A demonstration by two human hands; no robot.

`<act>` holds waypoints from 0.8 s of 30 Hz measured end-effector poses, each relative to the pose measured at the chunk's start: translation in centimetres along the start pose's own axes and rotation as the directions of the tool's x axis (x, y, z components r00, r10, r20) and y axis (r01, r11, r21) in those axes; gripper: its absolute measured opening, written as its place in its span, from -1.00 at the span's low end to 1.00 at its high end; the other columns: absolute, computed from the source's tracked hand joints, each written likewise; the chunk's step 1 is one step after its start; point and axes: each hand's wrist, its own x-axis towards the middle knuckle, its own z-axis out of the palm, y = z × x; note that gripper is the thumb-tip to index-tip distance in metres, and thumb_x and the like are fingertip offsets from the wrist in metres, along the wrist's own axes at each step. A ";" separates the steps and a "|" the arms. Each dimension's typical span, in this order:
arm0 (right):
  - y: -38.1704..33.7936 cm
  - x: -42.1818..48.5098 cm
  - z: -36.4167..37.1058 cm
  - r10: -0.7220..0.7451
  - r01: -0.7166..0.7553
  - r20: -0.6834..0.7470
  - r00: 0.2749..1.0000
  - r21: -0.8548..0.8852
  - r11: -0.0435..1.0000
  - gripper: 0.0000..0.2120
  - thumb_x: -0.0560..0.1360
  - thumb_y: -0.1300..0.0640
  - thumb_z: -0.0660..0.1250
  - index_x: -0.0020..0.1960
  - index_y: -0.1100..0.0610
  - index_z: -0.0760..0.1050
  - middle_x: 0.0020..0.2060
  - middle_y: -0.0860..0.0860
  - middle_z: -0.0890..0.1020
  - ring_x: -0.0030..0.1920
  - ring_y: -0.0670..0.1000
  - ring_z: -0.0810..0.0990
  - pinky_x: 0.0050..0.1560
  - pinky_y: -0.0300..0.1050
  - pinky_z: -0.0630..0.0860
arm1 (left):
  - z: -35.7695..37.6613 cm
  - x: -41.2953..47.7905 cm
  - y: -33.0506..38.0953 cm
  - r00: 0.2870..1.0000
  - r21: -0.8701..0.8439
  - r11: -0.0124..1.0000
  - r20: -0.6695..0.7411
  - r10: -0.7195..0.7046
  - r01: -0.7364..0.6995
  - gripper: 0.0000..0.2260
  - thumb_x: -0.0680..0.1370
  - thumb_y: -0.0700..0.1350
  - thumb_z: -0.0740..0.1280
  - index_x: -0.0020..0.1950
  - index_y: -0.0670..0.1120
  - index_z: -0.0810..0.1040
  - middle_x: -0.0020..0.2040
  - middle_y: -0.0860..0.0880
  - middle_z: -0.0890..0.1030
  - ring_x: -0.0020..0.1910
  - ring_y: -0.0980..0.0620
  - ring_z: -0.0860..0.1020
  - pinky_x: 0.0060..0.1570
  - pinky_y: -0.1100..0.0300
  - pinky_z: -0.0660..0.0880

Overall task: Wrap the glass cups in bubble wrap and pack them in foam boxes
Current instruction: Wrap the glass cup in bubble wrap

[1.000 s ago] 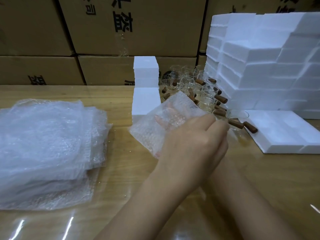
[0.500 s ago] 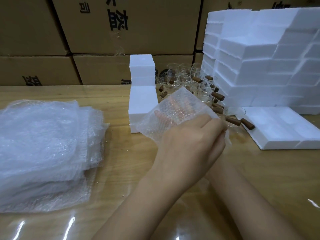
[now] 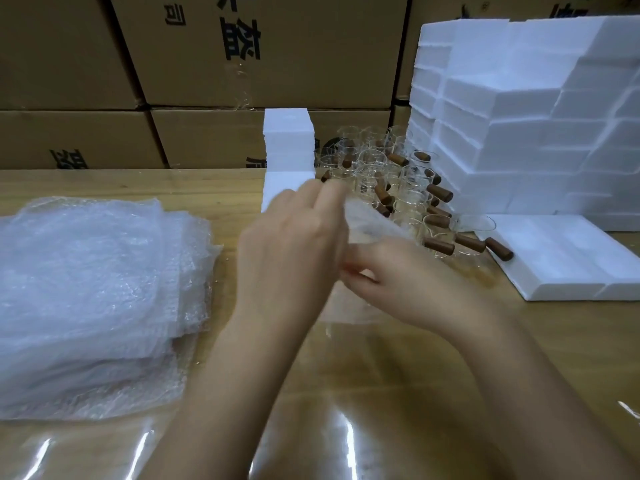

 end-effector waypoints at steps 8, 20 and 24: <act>1.8 -1.1 -2.3 0.099 0.047 -0.545 0.833 0.247 0.968 -0.64 0.43 -0.20 0.34 0.17 -0.15 0.40 -0.13 -0.18 0.37 -0.15 -0.21 0.38 -0.16 -0.39 0.32 | -2.2 0.4 -1.9 0.998 -0.148 0.989 -0.058 -0.017 0.008 -0.92 0.55 -0.17 0.34 -0.07 -0.12 0.63 -0.23 -0.04 0.61 -0.35 -0.09 0.54 -0.48 -0.01 0.45; 3.9 0.3 -0.6 0.357 -0.190 -0.577 0.735 0.330 0.925 -0.71 0.54 0.07 0.23 -0.33 0.16 0.41 -0.55 -0.03 0.32 -0.47 -0.05 0.28 -0.46 -0.20 0.17 | -6.3 0.2 -0.4 0.845 -0.479 0.861 0.378 0.378 -0.171 -0.65 0.40 0.21 0.36 0.15 0.19 0.44 0.15 0.27 0.42 -0.24 0.25 0.42 -0.33 0.10 0.50; 4.6 0.2 -0.9 0.455 -0.248 -0.554 0.698 0.408 0.878 -0.65 0.50 0.11 0.19 -0.43 0.10 0.19 -0.56 -0.03 0.33 -0.50 -0.06 0.27 -0.42 -0.11 0.19 | -4.0 -1.6 3.1 0.635 -0.375 0.870 0.597 0.491 -0.320 -0.60 0.44 0.14 0.38 0.23 0.10 0.42 0.25 0.16 0.42 -0.08 -0.01 0.54 -0.30 0.13 0.40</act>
